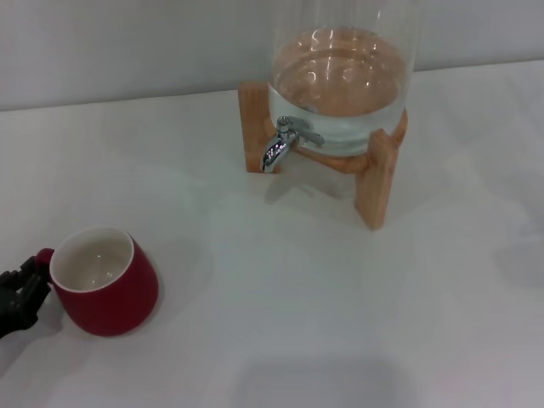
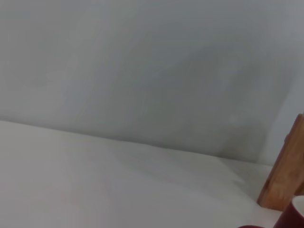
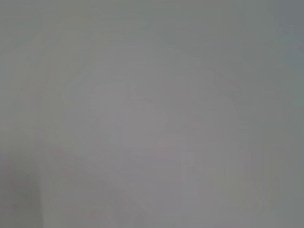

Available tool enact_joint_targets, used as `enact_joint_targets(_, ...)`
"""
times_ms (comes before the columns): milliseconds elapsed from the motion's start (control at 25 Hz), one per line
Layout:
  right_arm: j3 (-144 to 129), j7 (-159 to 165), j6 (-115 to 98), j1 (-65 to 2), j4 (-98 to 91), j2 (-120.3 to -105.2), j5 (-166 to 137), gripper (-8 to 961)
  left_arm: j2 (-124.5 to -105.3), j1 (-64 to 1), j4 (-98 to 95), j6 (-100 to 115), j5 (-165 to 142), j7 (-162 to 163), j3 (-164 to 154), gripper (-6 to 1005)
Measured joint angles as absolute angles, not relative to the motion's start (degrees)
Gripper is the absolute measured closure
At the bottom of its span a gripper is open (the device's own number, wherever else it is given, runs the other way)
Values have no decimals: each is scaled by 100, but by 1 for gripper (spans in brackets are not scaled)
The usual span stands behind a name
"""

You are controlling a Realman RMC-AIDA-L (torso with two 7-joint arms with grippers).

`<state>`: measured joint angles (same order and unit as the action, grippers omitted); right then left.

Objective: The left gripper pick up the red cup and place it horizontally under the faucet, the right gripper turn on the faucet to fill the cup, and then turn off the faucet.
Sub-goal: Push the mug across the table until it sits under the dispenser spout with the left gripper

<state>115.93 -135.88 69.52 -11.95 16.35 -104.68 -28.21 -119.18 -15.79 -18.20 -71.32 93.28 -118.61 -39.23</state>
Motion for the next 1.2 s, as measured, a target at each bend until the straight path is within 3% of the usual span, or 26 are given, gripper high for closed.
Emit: enact_joint_targets(1200,11592,-13588,7082,-1165,1635,-10486,-2801,232,-11943,-1555,-2437,-7116,8663,-11839,-4128,844)
